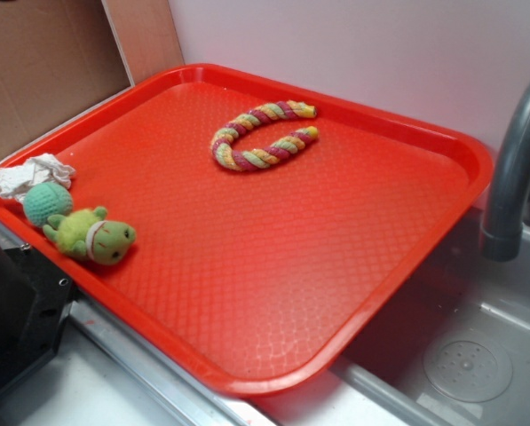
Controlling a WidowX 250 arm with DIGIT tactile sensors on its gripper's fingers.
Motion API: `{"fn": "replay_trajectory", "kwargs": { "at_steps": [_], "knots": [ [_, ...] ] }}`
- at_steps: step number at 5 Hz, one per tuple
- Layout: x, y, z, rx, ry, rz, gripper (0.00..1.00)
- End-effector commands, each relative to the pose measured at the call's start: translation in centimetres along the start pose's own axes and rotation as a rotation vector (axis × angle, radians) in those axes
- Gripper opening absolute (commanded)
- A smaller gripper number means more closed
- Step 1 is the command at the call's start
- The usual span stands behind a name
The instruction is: Grab the white paper.
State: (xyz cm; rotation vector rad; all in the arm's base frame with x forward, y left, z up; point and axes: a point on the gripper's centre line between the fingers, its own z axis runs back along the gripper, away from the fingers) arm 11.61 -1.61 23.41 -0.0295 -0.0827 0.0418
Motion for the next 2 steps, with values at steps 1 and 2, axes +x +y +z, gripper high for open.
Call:
{"fn": "replay_trajectory", "kwargs": {
  "at_steps": [1, 2],
  "knots": [
    [0.0, 0.0, 0.0, 0.0, 0.0, 0.0, 1.0],
    [1.5, 3.7, -4.4, 0.027, -0.002, -0.055, 1.0]
  ]
}}
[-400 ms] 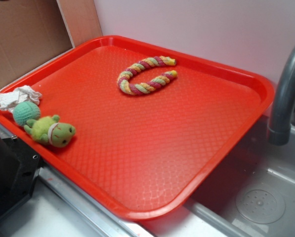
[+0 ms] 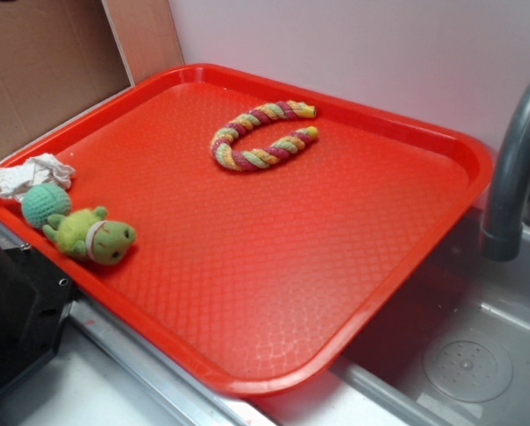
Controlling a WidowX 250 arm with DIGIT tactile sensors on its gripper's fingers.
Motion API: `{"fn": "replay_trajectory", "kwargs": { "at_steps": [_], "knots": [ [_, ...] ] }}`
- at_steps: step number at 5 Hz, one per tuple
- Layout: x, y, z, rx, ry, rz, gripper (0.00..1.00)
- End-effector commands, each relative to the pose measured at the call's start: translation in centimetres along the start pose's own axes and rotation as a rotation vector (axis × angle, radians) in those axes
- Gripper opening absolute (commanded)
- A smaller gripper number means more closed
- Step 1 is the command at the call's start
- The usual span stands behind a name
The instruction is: Grab the white paper.
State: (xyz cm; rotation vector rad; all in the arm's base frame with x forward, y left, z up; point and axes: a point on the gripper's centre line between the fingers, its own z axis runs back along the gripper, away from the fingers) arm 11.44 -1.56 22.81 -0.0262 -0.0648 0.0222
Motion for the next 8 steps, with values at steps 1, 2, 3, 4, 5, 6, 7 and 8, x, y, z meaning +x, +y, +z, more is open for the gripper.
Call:
{"fn": "replay_trajectory", "kwargs": {
  "at_steps": [1, 2, 3, 4, 5, 6, 7, 8],
  "knots": [
    [2.3, 7.2, -6.4, 0.043, 0.005, 0.125, 1.0],
    [2.2, 10.9, -8.3, 0.028, -0.024, 0.327, 1.0],
    [0.7, 13.1, -9.3, 0.034, -0.087, 0.512, 1.0],
    [-0.4, 14.9, -10.8, 0.021, -0.159, 0.7, 1.0],
    [0.2, 15.2, -12.5, 0.002, -0.178, 0.753, 1.0],
    [1.2, 15.2, -15.1, 0.019, -0.12, 0.741, 1.0],
    [1.8, 15.0, -16.7, 0.038, -0.077, 0.718, 1.0],
    [1.9, 15.1, -18.6, 0.061, -0.037, 0.694, 1.0]
  ]
}}
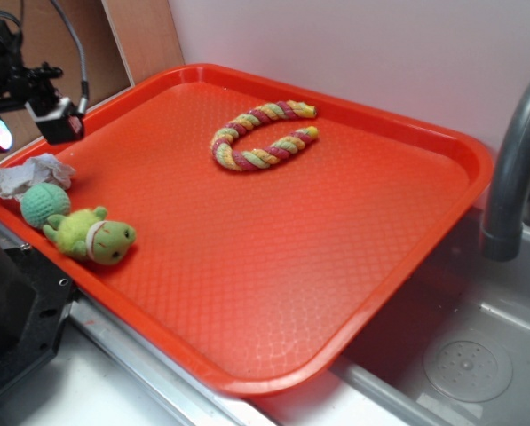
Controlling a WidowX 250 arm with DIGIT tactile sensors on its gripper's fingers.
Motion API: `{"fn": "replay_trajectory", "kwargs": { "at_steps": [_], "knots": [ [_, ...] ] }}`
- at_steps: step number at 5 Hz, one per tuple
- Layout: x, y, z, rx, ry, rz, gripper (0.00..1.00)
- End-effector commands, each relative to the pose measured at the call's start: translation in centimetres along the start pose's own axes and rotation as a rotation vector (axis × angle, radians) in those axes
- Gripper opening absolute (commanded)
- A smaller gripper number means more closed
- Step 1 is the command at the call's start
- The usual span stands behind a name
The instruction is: Grab the white paper.
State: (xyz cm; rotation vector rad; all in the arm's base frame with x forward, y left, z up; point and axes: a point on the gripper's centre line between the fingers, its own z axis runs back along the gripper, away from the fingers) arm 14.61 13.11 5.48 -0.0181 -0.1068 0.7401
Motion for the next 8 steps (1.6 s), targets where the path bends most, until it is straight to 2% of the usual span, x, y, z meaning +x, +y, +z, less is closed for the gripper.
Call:
{"fn": "replay_trajectory", "kwargs": {
  "at_steps": [1, 3, 4, 5, 7, 8],
  "knots": [
    [-1.4, -0.3, -2.3, 0.039, 0.038, -0.058, 1.0],
    [-3.9, -0.6, -3.3, 0.053, 0.107, -0.091, 1.0],
    [-4.5, -0.8, -3.8, 0.081, 0.13, -0.112, 0.37],
    [-4.6, -0.9, -3.8, 0.085, 0.132, -0.115, 0.0],
    [-4.4, -1.0, -3.4, 0.082, 0.128, -0.116, 0.0],
    [-3.6, -0.7, -1.8, 0.086, 0.109, -0.124, 0.0]
  ]
}}
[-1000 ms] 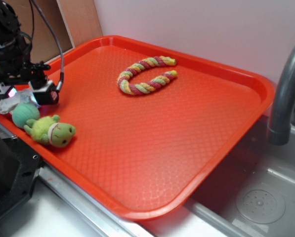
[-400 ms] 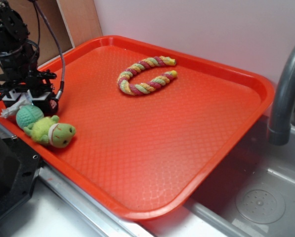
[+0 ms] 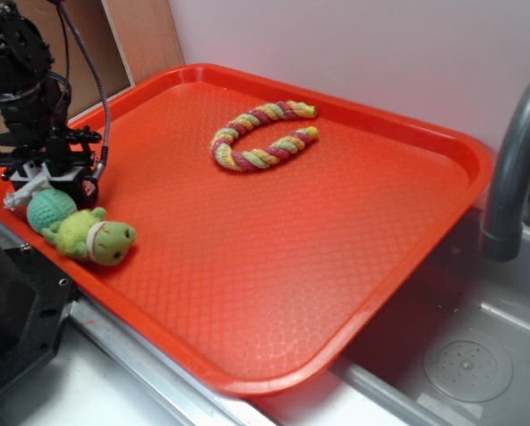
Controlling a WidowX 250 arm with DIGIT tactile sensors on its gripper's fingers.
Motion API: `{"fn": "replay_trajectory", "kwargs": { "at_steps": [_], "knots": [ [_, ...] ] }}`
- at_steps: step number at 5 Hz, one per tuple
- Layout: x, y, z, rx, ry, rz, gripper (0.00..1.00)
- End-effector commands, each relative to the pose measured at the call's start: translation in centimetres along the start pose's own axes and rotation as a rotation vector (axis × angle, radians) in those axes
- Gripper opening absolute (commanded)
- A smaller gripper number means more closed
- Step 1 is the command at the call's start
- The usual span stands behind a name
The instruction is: Grab the white paper.
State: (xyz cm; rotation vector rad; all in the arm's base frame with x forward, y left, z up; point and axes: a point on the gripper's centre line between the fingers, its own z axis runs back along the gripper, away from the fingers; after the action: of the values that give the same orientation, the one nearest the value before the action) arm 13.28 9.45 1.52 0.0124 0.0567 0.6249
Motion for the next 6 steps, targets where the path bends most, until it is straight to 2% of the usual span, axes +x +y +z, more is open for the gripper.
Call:
{"fn": "replay_trajectory", "kwargs": {
  "at_steps": [1, 2, 3, 4, 5, 6],
  "knots": [
    [2.5, 1.9, 6.6, -0.055, -0.049, -0.102, 0.0],
    [4.2, -0.8, 11.3, -0.118, -0.039, -0.298, 0.0],
    [2.8, -4.1, 13.2, -0.148, -0.109, -0.402, 0.0],
    [0.7, -7.3, 14.3, -0.122, -0.131, -0.536, 0.0],
    [-1.7, -9.1, 15.0, -0.083, -0.179, -0.664, 0.0],
    [-3.0, -9.7, 15.9, -0.046, -0.204, -0.712, 0.0]
  ]
}}
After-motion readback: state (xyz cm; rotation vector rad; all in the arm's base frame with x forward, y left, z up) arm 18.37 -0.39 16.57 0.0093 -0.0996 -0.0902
